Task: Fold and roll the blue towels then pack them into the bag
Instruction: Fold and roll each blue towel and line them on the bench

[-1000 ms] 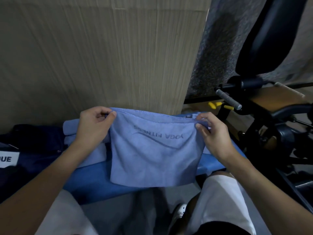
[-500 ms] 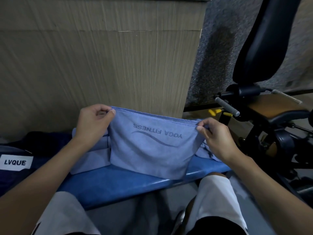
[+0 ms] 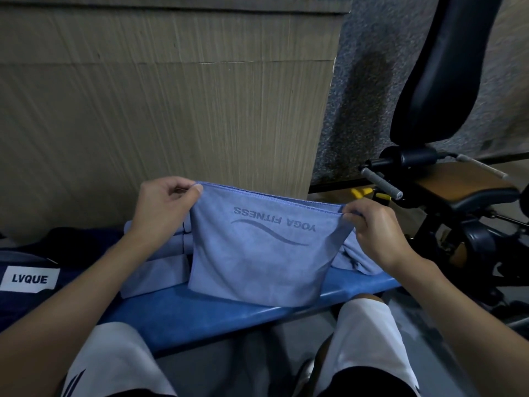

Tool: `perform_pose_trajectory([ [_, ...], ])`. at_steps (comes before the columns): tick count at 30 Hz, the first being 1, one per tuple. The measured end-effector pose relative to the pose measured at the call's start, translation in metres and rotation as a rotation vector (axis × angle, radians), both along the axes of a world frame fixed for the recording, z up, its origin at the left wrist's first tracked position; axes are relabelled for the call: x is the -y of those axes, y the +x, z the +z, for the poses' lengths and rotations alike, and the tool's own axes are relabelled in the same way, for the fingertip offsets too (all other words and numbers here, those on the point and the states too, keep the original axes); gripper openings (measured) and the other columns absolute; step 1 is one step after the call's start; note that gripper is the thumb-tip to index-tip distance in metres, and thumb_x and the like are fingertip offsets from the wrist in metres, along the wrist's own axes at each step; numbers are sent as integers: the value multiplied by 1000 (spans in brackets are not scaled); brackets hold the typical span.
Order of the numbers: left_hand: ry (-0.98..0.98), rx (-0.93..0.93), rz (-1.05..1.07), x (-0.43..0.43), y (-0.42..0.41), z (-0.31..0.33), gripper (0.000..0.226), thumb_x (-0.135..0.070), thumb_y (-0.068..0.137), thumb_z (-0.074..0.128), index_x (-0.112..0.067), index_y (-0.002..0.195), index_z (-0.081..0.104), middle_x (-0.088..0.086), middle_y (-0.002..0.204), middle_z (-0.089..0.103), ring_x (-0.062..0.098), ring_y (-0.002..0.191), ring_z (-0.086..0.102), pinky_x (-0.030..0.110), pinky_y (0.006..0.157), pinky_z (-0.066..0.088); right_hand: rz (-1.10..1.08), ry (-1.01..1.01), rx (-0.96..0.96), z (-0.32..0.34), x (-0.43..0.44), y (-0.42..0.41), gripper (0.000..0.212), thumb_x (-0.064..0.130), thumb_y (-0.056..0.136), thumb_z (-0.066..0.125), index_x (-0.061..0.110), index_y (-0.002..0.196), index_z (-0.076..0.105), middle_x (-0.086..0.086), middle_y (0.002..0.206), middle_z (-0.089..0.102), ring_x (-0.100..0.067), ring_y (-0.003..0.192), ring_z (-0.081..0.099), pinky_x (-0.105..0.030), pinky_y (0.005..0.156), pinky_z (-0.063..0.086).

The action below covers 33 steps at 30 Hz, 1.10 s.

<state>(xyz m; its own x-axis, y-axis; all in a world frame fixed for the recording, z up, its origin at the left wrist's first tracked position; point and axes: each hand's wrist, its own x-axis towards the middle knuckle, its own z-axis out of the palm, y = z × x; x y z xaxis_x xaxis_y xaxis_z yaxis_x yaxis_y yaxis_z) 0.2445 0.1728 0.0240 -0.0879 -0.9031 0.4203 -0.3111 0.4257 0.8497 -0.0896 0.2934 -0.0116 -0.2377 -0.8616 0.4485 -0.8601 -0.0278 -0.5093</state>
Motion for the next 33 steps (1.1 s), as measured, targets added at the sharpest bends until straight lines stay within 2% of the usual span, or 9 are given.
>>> perform_pose_trajectory([
  [4,5,-4,-7,0,0,1,15,-18,88,71,-27,77,73,-8,71,72,8,72,66,48,85,58,49,26,-12,2,-3,-1,20,1,89,54,17,81,62,-7,84,61,-19,76,53,-29,65,36],
  [6,-2,-2,-6,0,-1,2,14,-17,88,71,-26,77,73,-6,72,72,9,73,66,44,84,59,82,41,-24,1,-5,-2,18,0,92,54,11,87,68,-11,89,62,-21,80,55,-29,68,38],
  [9,-38,26,0,2,-2,2,18,-14,89,69,-26,76,70,-18,69,70,-3,68,64,13,71,53,116,37,-40,0,-7,-2,17,5,96,53,3,95,70,-11,91,62,-20,83,55,-23,69,34],
  [11,-39,42,18,5,-1,2,19,-13,90,68,-26,76,69,-26,66,67,-9,64,61,4,62,45,125,30,-26,1,-9,1,15,9,96,54,2,96,68,-8,90,62,-17,83,54,-19,66,32],
  [15,-15,25,54,13,1,0,20,-10,90,67,-23,74,68,-27,60,65,-11,59,59,3,57,43,147,15,50,2,-13,10,15,15,97,54,9,87,63,-3,78,60,-15,73,54,-25,63,38],
  [19,11,9,70,19,4,-3,19,-8,90,65,-20,75,68,-27,56,63,-11,57,59,3,53,42,162,-6,306,11,-14,23,30,19,100,47,16,71,53,1,63,47,-4,57,41,-25,57,36],
  [24,19,-26,85,25,5,-4,8,-7,91,64,-9,86,68,-26,52,62,-12,54,58,3,52,42,196,-71,531,17,-14,33,49,36,97,47,-4,67,46,-6,64,40,-14,64,37,-32,61,33],
  [30,23,-40,107,33,13,-2,20,-11,91,66,-23,75,68,-7,69,68,-1,61,61,9,58,50,250,-76,693,22,-16,39,35,21,93,60,-2,67,57,-9,66,51,-16,66,44,-35,65,39],
  [33,38,-55,105,38,16,-1,20,-12,90,66,-24,74,69,-14,59,68,-3,56,60,13,57,51,272,-38,727,23,-17,41,21,13,88,65,1,71,64,-10,70,59,-17,69,50,-32,68,43],
])
